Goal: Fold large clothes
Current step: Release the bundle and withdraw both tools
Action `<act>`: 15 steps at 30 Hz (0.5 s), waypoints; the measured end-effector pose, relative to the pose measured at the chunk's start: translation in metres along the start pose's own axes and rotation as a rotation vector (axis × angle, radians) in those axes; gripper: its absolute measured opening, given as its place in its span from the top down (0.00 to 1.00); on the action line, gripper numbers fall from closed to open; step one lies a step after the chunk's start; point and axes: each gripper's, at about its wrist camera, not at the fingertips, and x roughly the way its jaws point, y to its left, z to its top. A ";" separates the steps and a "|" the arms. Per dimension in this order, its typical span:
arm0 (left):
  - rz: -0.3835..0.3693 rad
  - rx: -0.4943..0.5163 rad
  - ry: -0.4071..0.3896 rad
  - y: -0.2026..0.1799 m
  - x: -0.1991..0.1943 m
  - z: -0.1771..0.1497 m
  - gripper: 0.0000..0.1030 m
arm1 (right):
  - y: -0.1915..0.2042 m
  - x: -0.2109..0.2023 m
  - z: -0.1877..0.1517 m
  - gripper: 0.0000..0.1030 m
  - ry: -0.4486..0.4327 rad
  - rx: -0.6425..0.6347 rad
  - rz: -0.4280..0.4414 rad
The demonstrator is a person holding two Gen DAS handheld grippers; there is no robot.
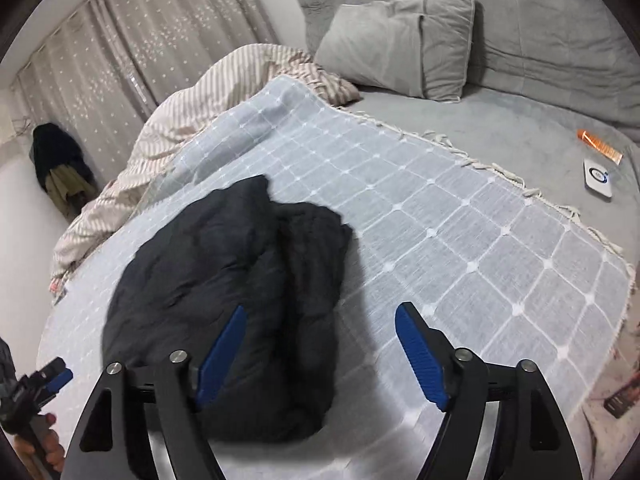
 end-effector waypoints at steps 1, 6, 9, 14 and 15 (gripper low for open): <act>0.027 0.025 0.010 -0.005 -0.004 -0.005 0.02 | 0.010 -0.007 -0.003 0.21 0.013 -0.012 -0.007; 0.154 0.112 0.050 -0.023 -0.016 -0.034 0.02 | 0.042 -0.024 -0.030 0.16 0.048 -0.070 -0.030; 0.190 0.144 0.095 -0.034 -0.014 -0.054 0.01 | 0.053 -0.028 -0.058 0.15 0.089 -0.099 -0.076; 0.181 0.171 0.112 -0.040 -0.006 -0.084 0.01 | 0.068 -0.016 -0.104 0.15 0.143 -0.142 -0.092; 0.177 0.160 0.113 -0.040 -0.005 -0.088 0.01 | 0.072 -0.012 -0.113 0.15 0.146 -0.149 -0.097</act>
